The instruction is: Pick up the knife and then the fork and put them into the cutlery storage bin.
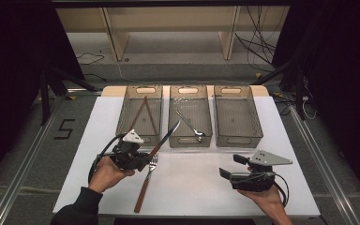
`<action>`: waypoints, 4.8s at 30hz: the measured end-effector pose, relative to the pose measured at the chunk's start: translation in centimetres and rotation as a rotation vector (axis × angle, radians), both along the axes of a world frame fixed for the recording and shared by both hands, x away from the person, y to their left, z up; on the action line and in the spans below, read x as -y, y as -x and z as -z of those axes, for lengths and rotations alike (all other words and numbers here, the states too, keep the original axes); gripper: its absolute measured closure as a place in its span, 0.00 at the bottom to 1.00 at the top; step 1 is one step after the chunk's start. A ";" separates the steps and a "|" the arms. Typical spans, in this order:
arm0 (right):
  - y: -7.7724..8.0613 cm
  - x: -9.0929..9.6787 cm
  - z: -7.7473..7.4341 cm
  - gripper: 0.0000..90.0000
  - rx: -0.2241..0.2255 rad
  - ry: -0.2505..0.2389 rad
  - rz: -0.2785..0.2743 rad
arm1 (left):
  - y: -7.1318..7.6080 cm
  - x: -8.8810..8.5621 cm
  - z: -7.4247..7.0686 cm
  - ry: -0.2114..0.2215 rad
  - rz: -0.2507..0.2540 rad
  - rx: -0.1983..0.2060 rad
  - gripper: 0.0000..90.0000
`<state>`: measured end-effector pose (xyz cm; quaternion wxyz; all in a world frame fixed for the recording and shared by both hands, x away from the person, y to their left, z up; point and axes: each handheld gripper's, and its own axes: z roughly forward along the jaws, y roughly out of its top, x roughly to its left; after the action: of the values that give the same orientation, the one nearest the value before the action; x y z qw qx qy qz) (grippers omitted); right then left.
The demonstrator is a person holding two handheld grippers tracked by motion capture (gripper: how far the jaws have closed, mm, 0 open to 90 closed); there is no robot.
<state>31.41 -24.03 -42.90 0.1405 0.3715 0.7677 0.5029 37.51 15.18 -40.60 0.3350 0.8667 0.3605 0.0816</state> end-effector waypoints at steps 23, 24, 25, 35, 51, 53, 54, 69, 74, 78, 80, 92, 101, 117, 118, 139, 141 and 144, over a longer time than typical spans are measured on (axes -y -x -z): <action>0.8 0.3 0.2 0.27 0.012 -0.015 0.007 | -2.1 2.1 -1.7 0.072 -0.004 0.049 0.84; 0.8 0.4 0.2 0.27 0.013 -0.015 0.007 | -2.2 2.2 -1.7 0.076 -0.003 0.048 0.84; 0.8 0.4 0.2 0.27 0.014 -0.015 0.009 | -2.3 2.2 -1.8 0.077 -0.003 0.047 0.84; 1.1 0.4 0.3 0.27 0.020 -0.023 0.008 | -3.2 3.9 -2.7 0.103 0.018 0.058 0.84; 1.3 0.5 0.4 0.25 0.027 -0.034 0.004 | -5.4 7.4 -3.2 0.139 0.043 0.044 0.84; 1.4 0.5 0.4 0.25 0.028 -0.035 0.003 | -5.7 7.7 -3.2 0.148 0.042 0.041 0.84; 1.4 0.5 0.4 0.25 0.028 -0.037 0.003 | -5.8 7.8 -3.2 0.151 0.043 0.039 0.84; 1.6 0.4 0.5 0.19 0.032 -0.045 -0.003 | -7.4 10.4 -3.0 0.166 0.054 0.020 0.84; 1.6 0.3 0.5 0.19 0.033 -0.045 -0.007 | -7.9 11.6 -3.1 0.173 0.060 0.012 0.84; 1.7 0.3 0.5 0.19 0.034 -0.048 -0.006 | -8.3 12.6 -3.3 0.183 0.067 0.015 0.84; 1.7 0.3 0.5 0.19 0.035 -0.047 -0.008 | -8.5 13.2 -3.3 0.188 0.067 0.014 0.84; 1.9 0.1 0.4 0.19 0.036 -0.047 -0.019 | -10.3 16.4 -3.7 0.214 0.075 0.004 0.84; 2.0 0.1 0.4 0.19 0.037 -0.047 -0.027 | -11.3 18.8 -4.0 0.221 0.082 0.006 0.84; 2.1 -0.1 0.4 0.19 0.034 -0.047 -0.037 | -12.9 21.8 -3.4 0.223 0.074 -0.008 0.84; 2.1 -0.1 0.4 0.19 0.034 -0.047 -0.037 | -12.9 21.9 -3.3 0.222 0.072 -0.011 0.84; 2.2 -0.1 0.4 0.19 0.032 -0.050 -0.045 | -13.9 23.6 -2.0 0.211 0.052 -0.039 0.84; 2.2 -0.1 0.4 0.19 0.032 -0.051 -0.045 | -13.9 23.6 -1.8 0.208 0.054 -0.042 0.84; 2.2 -0.1 0.4 0.19 0.031 -0.050 -0.047 | -13.9 23.8 -1.6 0.207 0.048 -0.048 0.84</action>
<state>29.22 -23.93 -43.34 0.1311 0.3487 0.7611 0.5309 51.42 -8.62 -38.97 0.4159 0.8375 0.3542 0.0152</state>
